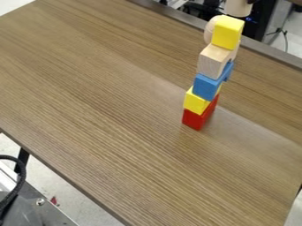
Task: Put the cylinder on top of the yellow cube
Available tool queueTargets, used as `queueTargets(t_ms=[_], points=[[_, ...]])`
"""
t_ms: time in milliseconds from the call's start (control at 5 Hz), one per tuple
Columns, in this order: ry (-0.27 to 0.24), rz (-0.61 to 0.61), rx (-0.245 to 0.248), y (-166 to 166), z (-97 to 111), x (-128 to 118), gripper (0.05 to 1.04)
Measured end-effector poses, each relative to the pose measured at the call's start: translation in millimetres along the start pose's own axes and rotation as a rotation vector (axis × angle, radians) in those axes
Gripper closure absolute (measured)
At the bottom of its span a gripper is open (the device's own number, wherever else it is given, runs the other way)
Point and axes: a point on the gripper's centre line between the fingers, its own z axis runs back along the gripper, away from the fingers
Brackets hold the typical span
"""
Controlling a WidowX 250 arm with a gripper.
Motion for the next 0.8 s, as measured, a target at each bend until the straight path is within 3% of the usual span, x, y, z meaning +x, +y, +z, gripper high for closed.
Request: queueTargets(t_ms=[800], points=[[0.029,-0.017,-0.007,2.4,-13.4,11.7,0.567]])
